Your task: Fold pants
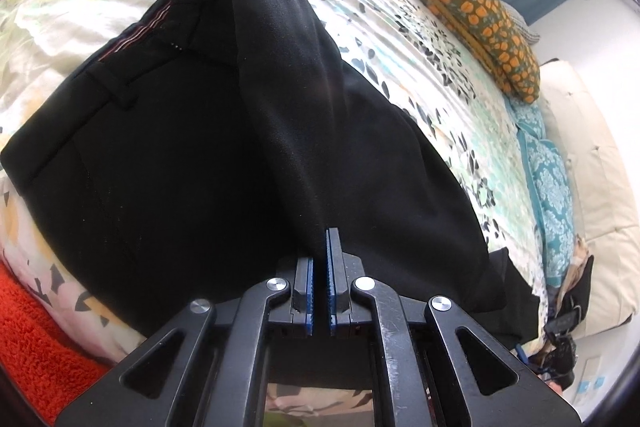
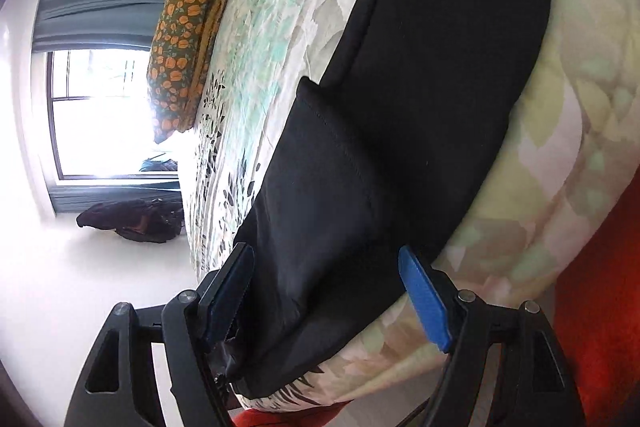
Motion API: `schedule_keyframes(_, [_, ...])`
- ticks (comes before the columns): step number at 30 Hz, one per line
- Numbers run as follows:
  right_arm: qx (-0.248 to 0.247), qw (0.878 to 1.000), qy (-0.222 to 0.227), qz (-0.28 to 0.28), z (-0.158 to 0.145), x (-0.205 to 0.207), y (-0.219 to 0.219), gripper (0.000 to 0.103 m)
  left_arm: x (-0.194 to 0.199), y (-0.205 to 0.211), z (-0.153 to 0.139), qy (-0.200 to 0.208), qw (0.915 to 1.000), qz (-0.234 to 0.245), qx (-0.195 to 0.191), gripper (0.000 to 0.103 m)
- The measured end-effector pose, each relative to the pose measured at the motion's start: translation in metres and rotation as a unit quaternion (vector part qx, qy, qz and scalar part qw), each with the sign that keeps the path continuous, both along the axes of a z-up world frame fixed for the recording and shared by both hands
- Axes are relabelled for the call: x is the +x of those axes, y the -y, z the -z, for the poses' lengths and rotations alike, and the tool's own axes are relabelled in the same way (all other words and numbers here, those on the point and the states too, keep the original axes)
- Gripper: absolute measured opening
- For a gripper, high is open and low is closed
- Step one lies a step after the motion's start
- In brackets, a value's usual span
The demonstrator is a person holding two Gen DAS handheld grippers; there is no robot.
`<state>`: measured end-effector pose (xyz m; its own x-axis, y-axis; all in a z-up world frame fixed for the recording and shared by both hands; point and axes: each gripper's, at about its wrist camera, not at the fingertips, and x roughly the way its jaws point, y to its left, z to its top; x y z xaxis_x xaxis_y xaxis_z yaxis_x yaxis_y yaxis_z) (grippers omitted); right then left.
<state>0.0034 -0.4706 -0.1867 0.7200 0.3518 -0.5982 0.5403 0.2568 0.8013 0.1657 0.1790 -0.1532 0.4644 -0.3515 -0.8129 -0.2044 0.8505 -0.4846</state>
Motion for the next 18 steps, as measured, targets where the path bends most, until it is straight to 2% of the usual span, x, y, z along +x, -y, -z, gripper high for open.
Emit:
schedule_keyframes(2, [-0.005, 1.000, -0.002, -0.015, 0.000, 0.007, -0.011, 0.076, 0.000, 0.000, 0.001, 0.000, 1.0000, 0.001, 0.004, 0.004])
schedule_keyframes(5, [-0.026, 0.999, -0.038, -0.016, 0.013, 0.021, -0.016, 0.075, 0.000, -0.001, 0.005, -0.007, 1.0000, -0.003, 0.002, 0.004])
schedule_keyframes(8, [-0.065, 0.998, -0.025, 0.000, 0.009, 0.029, -0.013, 0.075, -0.003, -0.001, 0.005, -0.004, 1.0000, -0.002, 0.002, 0.004])
schedule_keyframes(10, [-0.094, 0.995, -0.029, 0.009, 0.005, 0.031, -0.009, 0.070, -0.003, -0.001, 0.004, -0.003, 1.0000, -0.001, 0.002, 0.004])
schedule_keyframes(11, [-0.101, 0.994, -0.039, 0.017, 0.006, 0.029, -0.005, 0.058, -0.002, -0.002, 0.004, -0.004, 1.0000, -0.001, 0.003, 0.004])
schedule_keyframes(12, [-0.110, 0.992, -0.054, 0.026, 0.008, 0.029, -0.001, 0.028, 0.000, -0.001, 0.004, -0.007, 1.0000, -0.002, 0.004, 0.004])
schedule_keyframes(13, [-0.113, 0.991, -0.063, 0.031, 0.009, 0.025, 0.006, 0.006, 0.002, 0.000, 0.004, -0.010, 0.9999, -0.002, 0.001, 0.004])
schedule_keyframes(15, [-0.124, 0.990, -0.056, 0.025, 0.002, 0.029, 0.015, 0.005, 0.008, 0.002, -0.002, -0.011, 0.9999, 0.000, -0.011, 0.004])
schedule_keyframes(18, [-0.182, 0.983, -0.005, -0.007, -0.047, 0.038, 0.021, 0.005, 0.008, 0.014, -0.035, 0.027, 0.9992, 0.013, -0.025, 0.004])
